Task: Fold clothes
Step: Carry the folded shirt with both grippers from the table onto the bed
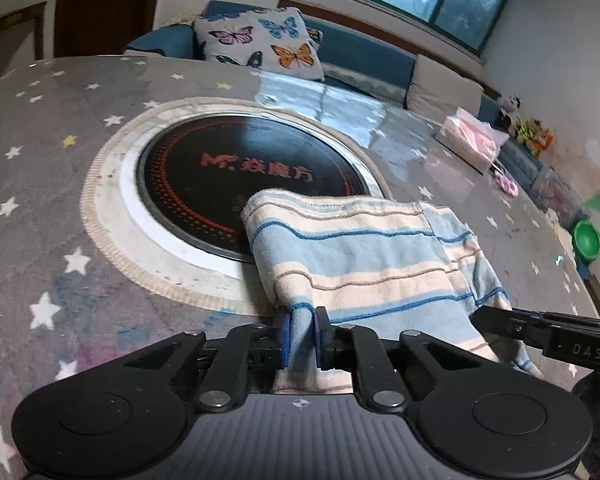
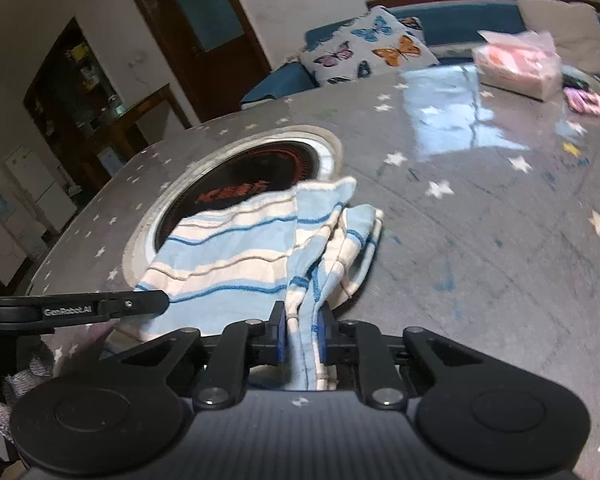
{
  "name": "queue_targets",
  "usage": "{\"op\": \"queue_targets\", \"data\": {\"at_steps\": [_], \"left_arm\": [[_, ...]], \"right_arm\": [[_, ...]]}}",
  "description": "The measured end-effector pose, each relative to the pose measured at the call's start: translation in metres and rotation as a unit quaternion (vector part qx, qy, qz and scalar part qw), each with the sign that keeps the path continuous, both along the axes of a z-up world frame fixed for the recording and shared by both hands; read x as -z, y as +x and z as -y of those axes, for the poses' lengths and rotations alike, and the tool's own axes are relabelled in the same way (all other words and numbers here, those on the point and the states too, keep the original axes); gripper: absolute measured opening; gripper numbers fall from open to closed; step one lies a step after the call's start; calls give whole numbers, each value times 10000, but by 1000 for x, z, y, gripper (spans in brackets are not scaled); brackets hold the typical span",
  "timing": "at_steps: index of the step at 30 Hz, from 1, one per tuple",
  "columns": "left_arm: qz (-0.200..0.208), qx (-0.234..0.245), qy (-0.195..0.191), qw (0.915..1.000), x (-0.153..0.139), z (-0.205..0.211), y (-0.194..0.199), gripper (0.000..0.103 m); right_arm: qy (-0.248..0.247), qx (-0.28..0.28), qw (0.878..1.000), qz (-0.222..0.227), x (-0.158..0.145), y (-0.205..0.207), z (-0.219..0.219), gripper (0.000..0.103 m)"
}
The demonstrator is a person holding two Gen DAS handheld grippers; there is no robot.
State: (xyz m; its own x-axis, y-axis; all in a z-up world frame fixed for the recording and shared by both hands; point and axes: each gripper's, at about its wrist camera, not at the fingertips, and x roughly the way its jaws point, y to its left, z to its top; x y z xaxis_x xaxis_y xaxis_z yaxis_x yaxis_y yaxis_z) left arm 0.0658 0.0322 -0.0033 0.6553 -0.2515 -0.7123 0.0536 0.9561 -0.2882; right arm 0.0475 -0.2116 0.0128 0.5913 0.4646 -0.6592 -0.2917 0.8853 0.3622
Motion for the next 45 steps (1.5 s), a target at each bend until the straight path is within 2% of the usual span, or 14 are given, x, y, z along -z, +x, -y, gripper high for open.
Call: {"op": "queue_targets", "data": {"at_steps": [7, 12, 19, 27, 34, 39, 44, 45], "left_arm": [[140, -539, -230, 9982, -10, -49, -17, 11], [363, -1040, -107, 9939, -25, -96, -25, 10], [447, -1863, 186, 9813, -35, -169, -25, 10], [434, -2545, 560, 9645, -40, -237, -7, 10], [433, -2863, 893, 9530, -33, -268, 13, 10], [189, -2961, 1124, 9483, -22, -270, 18, 11], [-85, -3094, 1119, 9443, -6, -277, 16, 22], [-111, -3126, 1168, 9426, -5, -277, 15, 32]], "right_arm": [[-35, -667, 9978, 18, -17, 21, -44, 13], [21, -1269, 9919, 46, -26, 43, -99, 13], [76, -2144, 9764, 230, -30, 78, -204, 13], [193, -2698, 9622, 319, -21, 115, -298, 13], [51, -2806, 9587, 458, -12, 133, -350, 13], [-408, -2714, 9608, 405, 4, 143, -364, 13], [-669, -2511, 9648, 411, 9, 138, -364, 25], [-728, -2499, 9643, 487, 8, 135, -365, 27]]}}
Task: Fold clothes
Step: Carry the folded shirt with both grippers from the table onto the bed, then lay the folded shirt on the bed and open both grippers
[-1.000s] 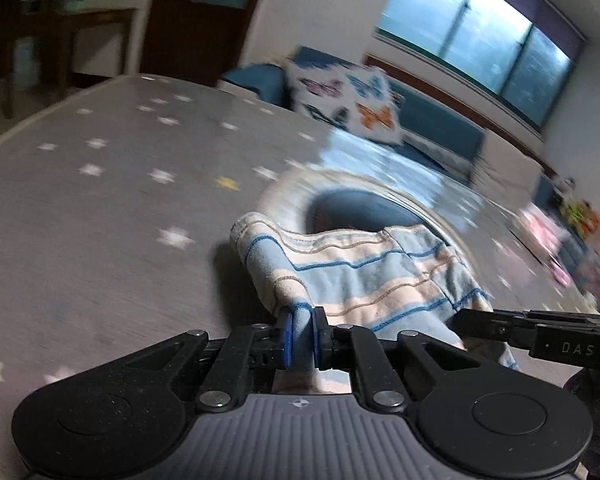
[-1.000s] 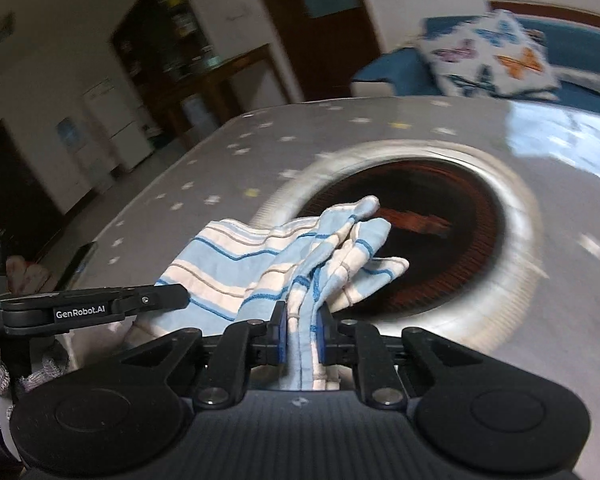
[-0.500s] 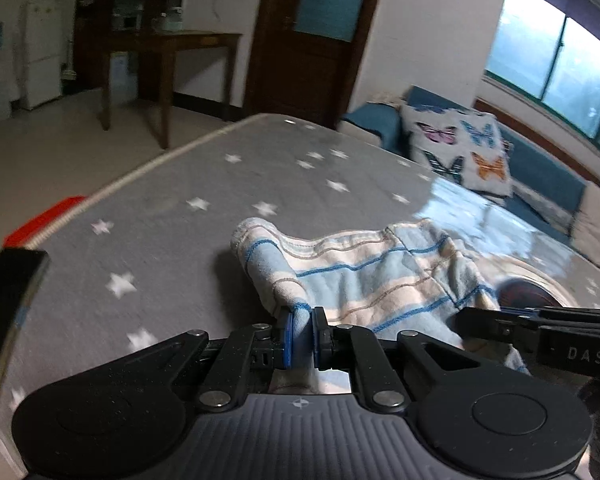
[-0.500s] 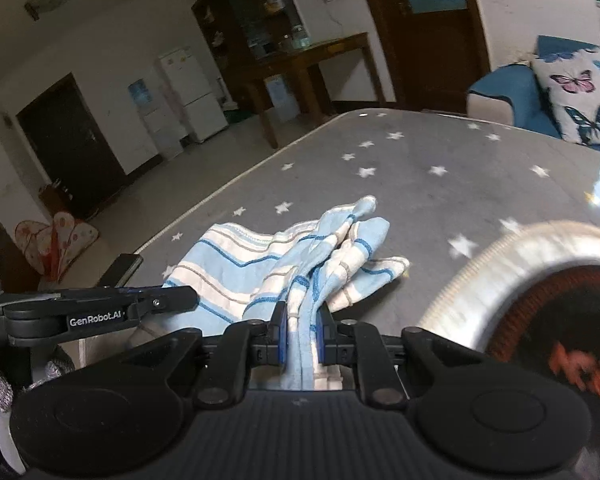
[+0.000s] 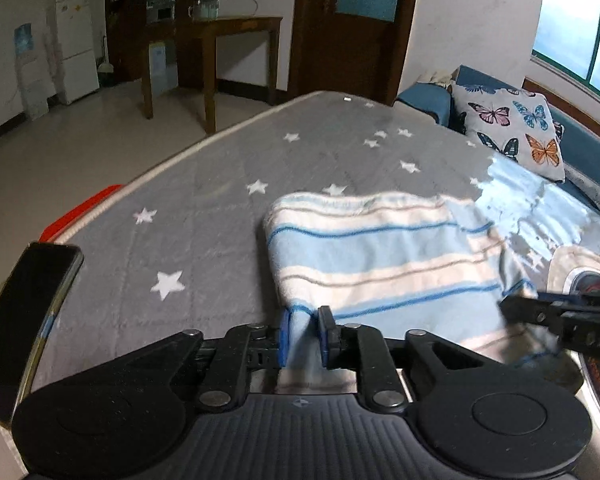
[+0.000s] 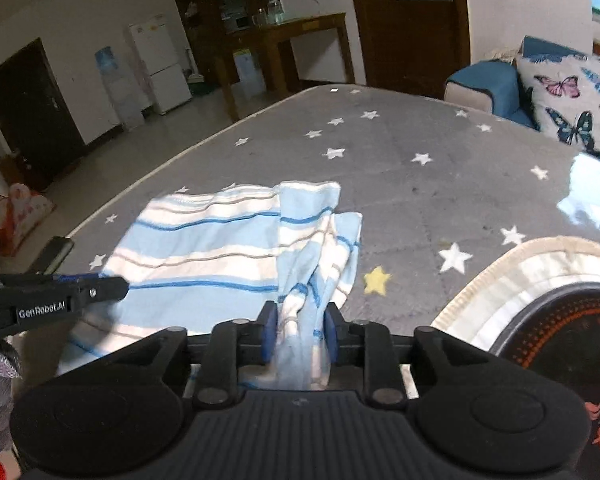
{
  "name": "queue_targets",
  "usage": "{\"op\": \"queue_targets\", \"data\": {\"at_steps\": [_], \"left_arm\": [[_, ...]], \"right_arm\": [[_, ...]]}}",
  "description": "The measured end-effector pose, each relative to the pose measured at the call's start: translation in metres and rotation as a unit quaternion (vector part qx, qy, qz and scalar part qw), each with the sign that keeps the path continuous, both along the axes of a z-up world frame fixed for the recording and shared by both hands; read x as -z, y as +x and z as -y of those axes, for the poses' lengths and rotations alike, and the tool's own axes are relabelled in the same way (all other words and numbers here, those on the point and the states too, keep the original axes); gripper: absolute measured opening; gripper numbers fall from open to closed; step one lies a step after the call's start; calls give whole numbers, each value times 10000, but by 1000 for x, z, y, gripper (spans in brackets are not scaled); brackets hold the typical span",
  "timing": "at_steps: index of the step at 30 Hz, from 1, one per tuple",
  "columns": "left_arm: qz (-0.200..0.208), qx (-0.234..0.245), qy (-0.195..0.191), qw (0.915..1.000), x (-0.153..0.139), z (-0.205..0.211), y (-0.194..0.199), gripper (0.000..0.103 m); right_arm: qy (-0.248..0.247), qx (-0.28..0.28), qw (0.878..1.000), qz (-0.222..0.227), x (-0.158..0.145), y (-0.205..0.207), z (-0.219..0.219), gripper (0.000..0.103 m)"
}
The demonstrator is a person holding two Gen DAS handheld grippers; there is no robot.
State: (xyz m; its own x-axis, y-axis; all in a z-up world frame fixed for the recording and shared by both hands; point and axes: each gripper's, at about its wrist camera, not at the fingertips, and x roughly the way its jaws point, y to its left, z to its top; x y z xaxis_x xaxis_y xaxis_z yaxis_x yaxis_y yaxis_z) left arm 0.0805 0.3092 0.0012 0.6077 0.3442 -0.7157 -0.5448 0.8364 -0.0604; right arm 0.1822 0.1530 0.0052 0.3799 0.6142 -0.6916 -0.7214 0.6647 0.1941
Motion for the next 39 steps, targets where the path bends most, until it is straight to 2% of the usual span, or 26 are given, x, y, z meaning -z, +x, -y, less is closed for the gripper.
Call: {"op": "queue_targets", "data": {"at_steps": [1, 5, 6, 8, 10, 16, 17, 24, 29, 33, 39], "left_arm": [[-45, -54, 67, 10000, 1, 0, -1, 44], [-117, -106, 203, 9997, 1, 3, -3, 54], [-134, -114, 206, 9996, 1, 3, -4, 60], [-166, -116, 259, 9995, 2, 5, -7, 68], [-180, -122, 268, 9994, 2, 7, -11, 72], [-173, -168, 293, 9993, 4, 14, -22, 85], [-170, -174, 304, 9992, 4, 15, -24, 86], [-123, -248, 286, 9992, 3, 21, -38, 97], [-63, -194, 274, 9994, 3, 27, -46, 103], [12, -160, 287, 9995, 0, 31, -51, 103], [61, -160, 269, 9995, -2, 35, -57, 103]], "right_arm": [[-46, 4, 9999, 99, -2, -4, -1, 27], [-184, -59, 9990, 399, -9, -17, -3, 29], [-198, -83, 9989, 416, -10, -20, -2, 31], [-235, -119, 9987, 430, -12, -26, -1, 45], [-244, -150, 9986, 448, -14, -32, 0, 47], [-263, -222, 9981, 514, -14, -41, 5, 72], [-267, -238, 9981, 499, -13, -42, 5, 77], [-263, -267, 9977, 560, -9, -55, 9, 85], [-323, -232, 9963, 759, -9, -67, 12, 99], [-370, -244, 9954, 849, -8, -75, 14, 103], [-358, -260, 9949, 911, -10, -83, 16, 103]]}}
